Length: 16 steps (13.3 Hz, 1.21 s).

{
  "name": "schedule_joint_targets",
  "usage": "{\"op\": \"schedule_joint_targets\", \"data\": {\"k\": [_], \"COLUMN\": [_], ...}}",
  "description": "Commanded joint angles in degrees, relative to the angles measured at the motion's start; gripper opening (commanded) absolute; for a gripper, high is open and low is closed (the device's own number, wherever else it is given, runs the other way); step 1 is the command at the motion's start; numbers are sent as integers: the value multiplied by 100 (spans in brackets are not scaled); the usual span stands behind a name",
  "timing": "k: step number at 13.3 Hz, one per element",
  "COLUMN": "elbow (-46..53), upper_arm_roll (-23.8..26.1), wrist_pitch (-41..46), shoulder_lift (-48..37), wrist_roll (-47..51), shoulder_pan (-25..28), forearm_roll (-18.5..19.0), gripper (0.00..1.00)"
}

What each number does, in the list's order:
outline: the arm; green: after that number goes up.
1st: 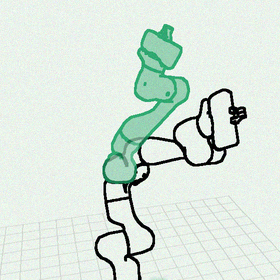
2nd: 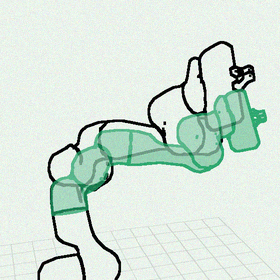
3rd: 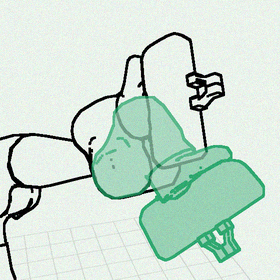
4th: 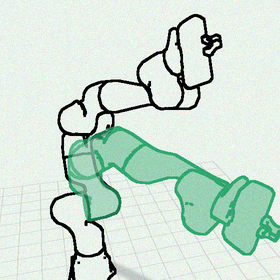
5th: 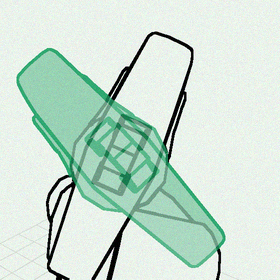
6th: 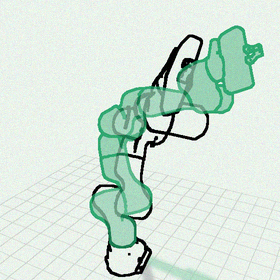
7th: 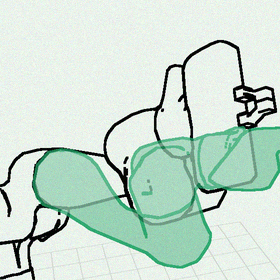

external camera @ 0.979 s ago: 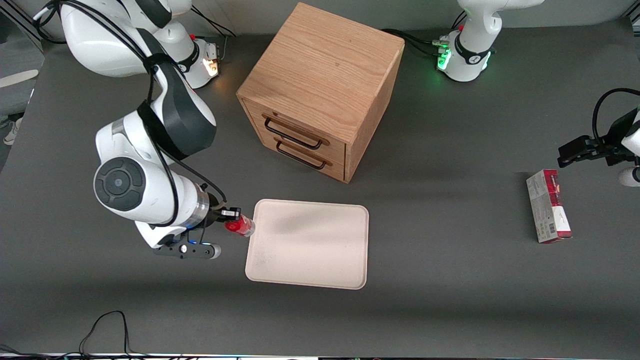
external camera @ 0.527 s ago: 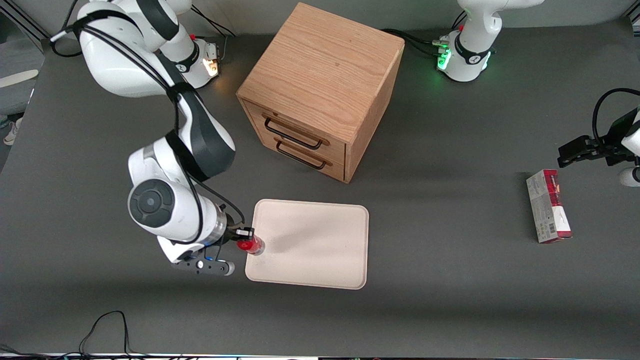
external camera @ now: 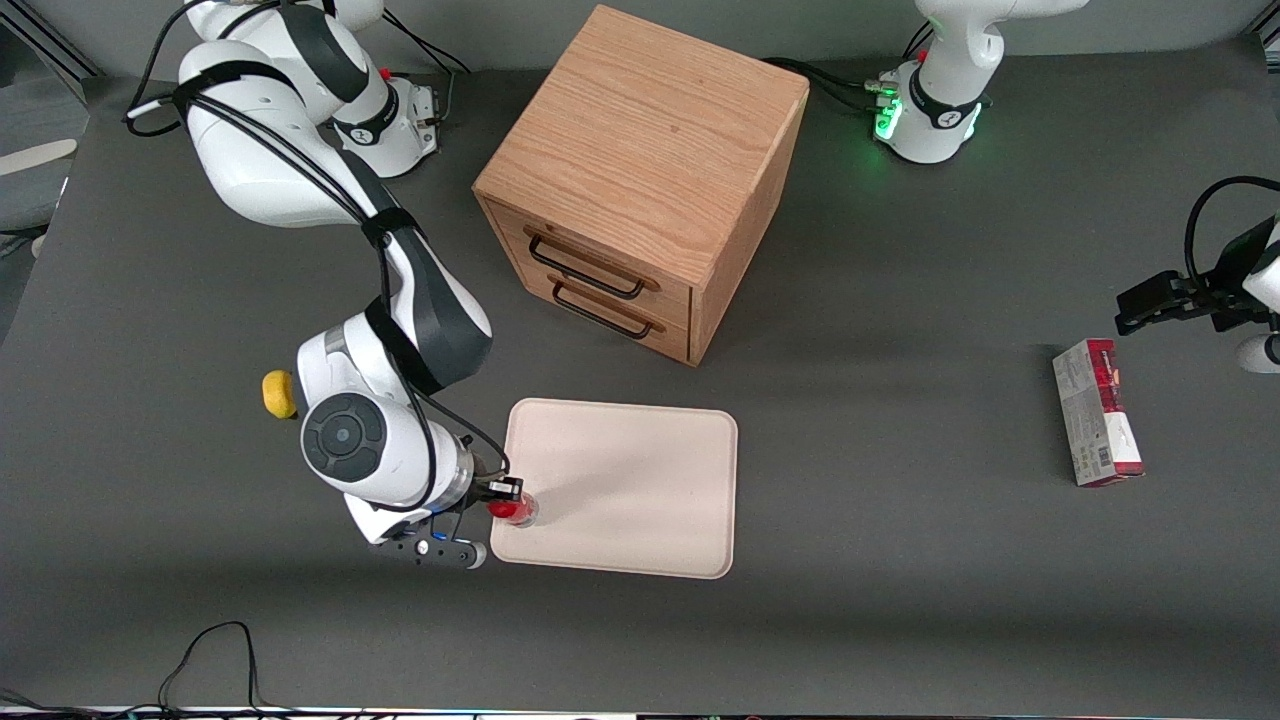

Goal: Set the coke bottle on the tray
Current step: 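Carry the bottle over the cream tray and lower it onto it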

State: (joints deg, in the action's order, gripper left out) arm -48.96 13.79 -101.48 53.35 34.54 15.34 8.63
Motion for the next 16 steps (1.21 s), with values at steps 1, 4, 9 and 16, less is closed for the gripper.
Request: {"op": "schedule_joint_targets", "data": {"k": [1, 4, 9, 16], "elbow": [27, 27, 27, 27], "upper_arm_roll": [-26, -26, -34, -26], "wrist_pitch": [-109, -117, -152, -126], "shoulder_lift": [70, 114, 158, 149], "wrist_roll": [194, 194, 167, 176], "shoulder_pan": [83, 83, 83, 83], "forearm_roll": [183, 174, 183, 209], "gripper": [0, 0, 90, 100]}}
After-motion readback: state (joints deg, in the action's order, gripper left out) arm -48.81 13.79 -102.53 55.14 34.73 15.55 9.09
